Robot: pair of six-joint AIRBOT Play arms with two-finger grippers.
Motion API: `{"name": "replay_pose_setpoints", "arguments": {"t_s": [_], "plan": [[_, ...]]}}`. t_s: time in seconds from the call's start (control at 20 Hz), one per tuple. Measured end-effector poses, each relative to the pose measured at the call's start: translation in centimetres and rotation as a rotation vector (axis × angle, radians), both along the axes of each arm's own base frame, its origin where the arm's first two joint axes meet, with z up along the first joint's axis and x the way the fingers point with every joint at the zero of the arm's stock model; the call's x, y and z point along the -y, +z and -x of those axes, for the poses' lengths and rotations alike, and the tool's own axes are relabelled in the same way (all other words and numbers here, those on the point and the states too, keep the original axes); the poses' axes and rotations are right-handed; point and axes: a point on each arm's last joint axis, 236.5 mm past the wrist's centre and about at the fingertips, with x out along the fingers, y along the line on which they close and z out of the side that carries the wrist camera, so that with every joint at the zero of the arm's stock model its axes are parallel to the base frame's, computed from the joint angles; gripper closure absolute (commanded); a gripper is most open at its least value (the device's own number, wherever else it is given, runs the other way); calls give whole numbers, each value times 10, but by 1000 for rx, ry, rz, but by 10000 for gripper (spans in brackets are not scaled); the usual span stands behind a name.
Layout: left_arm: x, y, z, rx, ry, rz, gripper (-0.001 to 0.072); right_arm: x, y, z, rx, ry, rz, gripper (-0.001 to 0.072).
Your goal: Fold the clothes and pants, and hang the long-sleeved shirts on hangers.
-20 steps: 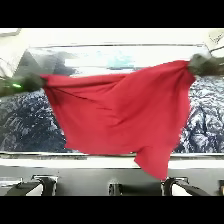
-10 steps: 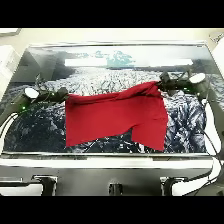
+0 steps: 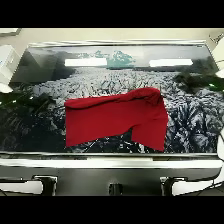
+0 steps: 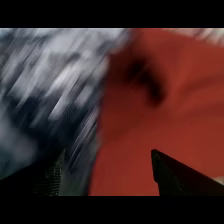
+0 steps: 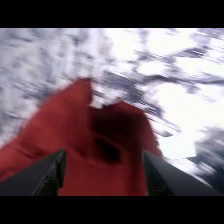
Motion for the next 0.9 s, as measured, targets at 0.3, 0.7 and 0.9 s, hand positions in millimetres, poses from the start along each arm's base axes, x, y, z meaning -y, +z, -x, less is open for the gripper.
{"name": "replay_pose_setpoints", "arguments": {"t_s": [0.3,0.7,0.9], "plan": [[18,-50,119,-228,-30,127,178,42,-32,82,-295,29,78,142],[90,-75,156,-214,-66,294,284,32,-34,98,-353,53,35,143],[104,-87,148,-163,-85,252,687,29,-34,101,-363,60,23,144]]}}
